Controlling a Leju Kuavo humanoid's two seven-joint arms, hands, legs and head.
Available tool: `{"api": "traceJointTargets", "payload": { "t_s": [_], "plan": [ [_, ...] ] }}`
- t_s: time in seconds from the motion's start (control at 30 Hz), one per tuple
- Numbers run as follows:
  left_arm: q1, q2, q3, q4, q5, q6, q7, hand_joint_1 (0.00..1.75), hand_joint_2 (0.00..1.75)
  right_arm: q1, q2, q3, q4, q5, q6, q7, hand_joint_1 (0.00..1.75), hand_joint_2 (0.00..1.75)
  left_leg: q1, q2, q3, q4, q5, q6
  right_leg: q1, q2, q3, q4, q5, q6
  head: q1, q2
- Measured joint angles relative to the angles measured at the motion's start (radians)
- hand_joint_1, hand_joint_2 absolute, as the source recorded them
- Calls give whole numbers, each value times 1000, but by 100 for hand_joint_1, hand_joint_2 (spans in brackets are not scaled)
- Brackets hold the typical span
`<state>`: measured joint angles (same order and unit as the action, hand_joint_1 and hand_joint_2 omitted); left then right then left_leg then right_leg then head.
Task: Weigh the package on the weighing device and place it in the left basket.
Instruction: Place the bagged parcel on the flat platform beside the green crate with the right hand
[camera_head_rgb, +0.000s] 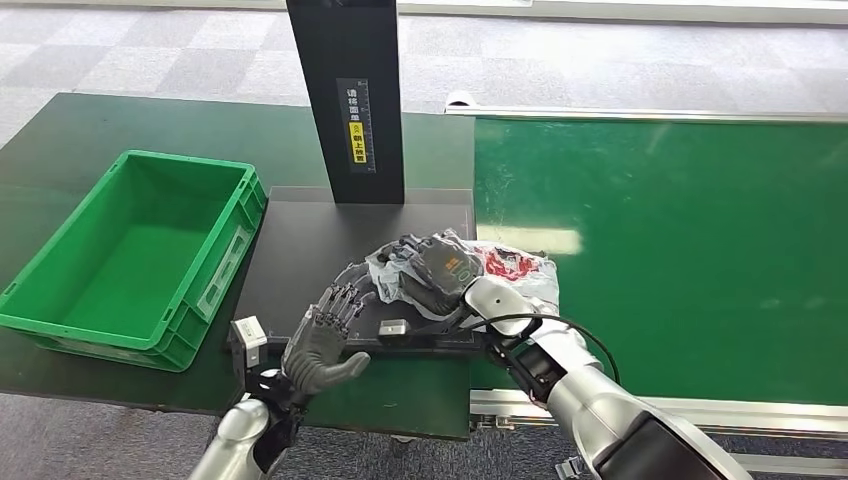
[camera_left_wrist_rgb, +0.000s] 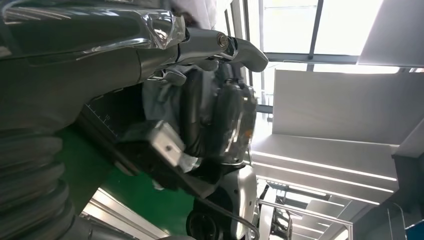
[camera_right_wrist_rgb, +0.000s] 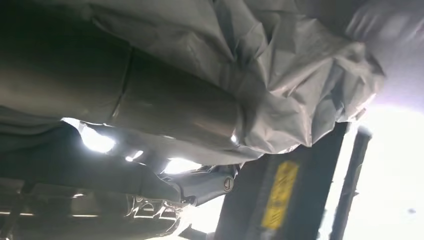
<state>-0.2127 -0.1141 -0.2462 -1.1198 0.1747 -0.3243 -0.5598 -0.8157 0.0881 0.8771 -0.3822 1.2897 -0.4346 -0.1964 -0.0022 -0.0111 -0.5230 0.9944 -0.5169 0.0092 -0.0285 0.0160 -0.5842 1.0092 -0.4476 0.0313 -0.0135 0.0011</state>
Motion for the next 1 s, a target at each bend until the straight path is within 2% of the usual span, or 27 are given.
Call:
{"api": "traceJointTargets", "payload": {
  "t_s": [0.13, 0.2, 0.43, 0.67, 0.83, 1.0],
  "plan": [
    [5, 1, -1, -1, 5, 6, 0, 0, 175, -31, -1, -61, 14, -37, -146, 72, 175, 0, 0, 0, 0, 0, 0, 0, 0, 0, 0, 0, 0, 0, 0, 0],
    [5, 0, -2, 0, 5, 0, 0, 0, 175, -49, -2, -88, 20, -31, -165, 80, 175, 0, 0, 0, 0, 0, 0, 0, 0, 0, -1, 0, 0, 0, 0, 0],
    [-34, -7, -19, 35, 4, -32, -6, 0, 175, -57, 27, -82, 39, 84, -95, -6, 175, 0, 1, 0, 0, 0, 0, 0, 0, 0, -1, 0, 0, 0, 0, 0],
    [-73, -23, -35, 71, 2, -35, -9, 0, 175, -48, 81, -50, 54, 107, -22, -101, 175, 0, 1, 0, 0, 0, 0, 0, 0, 0, -1, 0, 0, 0, 0, 0],
    [-92, -27, -35, 102, 8, -34, -9, 0, 175, -48, 101, -36, 64, 111, -7, -123, 175, 0, 0, 0, -1, 0, 0, 0, 0, 0, -1, 0, 0, 0, 0, 0],
    [-116, -33, -37, 134, 19, -28, -9, 0, 175, -29, 124, -15, 70, 118, 8, -190, 175, 0, 1, 0, -1, 0, 0, 0, 0, 0, -1, 0, 0, 0, 0, 0]
  ]
}}
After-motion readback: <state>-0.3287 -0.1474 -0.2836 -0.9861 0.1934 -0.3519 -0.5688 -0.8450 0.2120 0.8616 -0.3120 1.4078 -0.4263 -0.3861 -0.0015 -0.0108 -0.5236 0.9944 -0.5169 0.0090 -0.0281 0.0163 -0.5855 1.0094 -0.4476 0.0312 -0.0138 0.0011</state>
